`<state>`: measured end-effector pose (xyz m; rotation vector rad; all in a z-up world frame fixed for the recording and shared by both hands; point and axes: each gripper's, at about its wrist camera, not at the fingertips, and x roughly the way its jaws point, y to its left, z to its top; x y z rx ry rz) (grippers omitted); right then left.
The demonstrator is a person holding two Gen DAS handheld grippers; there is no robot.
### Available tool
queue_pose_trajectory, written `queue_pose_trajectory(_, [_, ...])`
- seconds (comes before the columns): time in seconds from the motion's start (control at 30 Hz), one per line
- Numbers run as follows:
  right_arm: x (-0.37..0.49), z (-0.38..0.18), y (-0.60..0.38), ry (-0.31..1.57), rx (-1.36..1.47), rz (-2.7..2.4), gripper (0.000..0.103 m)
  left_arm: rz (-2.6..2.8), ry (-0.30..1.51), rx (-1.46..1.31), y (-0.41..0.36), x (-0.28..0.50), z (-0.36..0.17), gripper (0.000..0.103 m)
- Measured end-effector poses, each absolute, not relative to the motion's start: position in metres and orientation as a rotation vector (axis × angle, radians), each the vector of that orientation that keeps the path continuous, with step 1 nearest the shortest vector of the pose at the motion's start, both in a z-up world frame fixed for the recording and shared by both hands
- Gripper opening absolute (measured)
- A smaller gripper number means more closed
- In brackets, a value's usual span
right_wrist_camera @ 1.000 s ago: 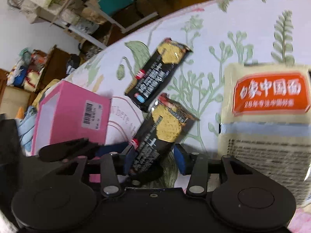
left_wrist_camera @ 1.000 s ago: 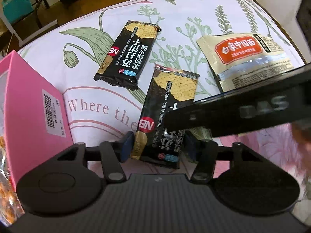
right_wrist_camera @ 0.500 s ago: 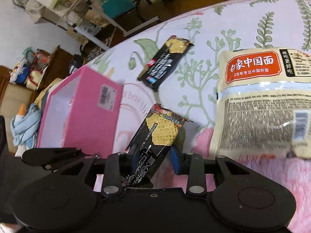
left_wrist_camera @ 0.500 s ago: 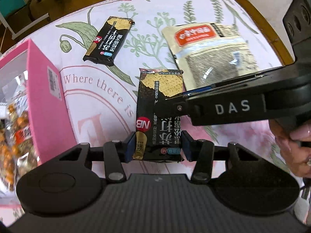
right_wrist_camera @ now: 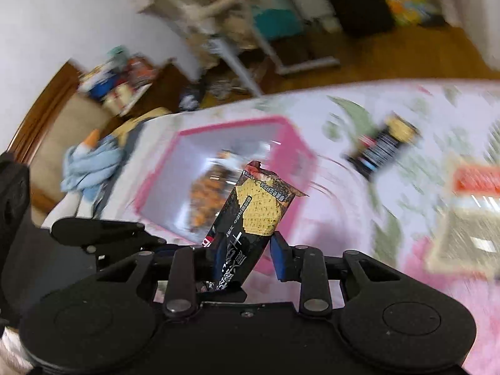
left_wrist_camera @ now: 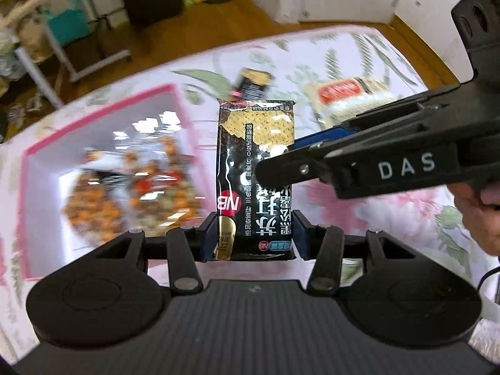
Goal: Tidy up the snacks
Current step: 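Carry the black pack over the pink box and open both grippers to drop it, then move both grippers back toward the remaining black pack on the bed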
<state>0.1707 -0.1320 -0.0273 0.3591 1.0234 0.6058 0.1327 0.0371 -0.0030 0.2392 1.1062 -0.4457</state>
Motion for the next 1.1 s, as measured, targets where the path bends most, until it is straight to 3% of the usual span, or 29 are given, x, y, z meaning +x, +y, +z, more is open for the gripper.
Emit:
queue_pose_trajectory(0.3, [0.232, -0.036, -0.049, 1.032, 0.399, 0.735, 0.026, -0.326, 1.076, 0.11, 0.139, 0.167, -0.003, 0.047])
queue_pose_trajectory(0.7, [0.285, -0.094, 0.021, 1.175, 0.385, 0.838, 0.027, -0.207, 1.161, -0.008, 0.211, 0.202, -0.069, 0.051])
queue_pose_trajectory(0.83, [0.288, -0.104, 0.025, 1.197, 0.375, 0.834, 0.031, -0.231, 1.09, 0.094, 0.198, 0.198, -0.075, 0.059])
queue_pose_trajectory(0.87, [0.288, -0.105, 0.024, 1.21, 0.37, 0.833, 0.039, -0.212, 1.078, 0.129, 0.193, 0.197, -0.075, 0.061])
queue_pose_trajectory(0.93, [0.285, -0.102, 0.018, 1.209, 0.346, 0.829, 0.046, -0.197, 1.064, 0.162, 0.189, 0.194, -0.073, 0.061])
queue_pose_trajectory(1.1, [0.274, -0.071, -0.021, 1.148, 0.315, 0.834, 0.05, -0.205, 1.059, 0.165, 0.179, 0.188, -0.056, 0.062])
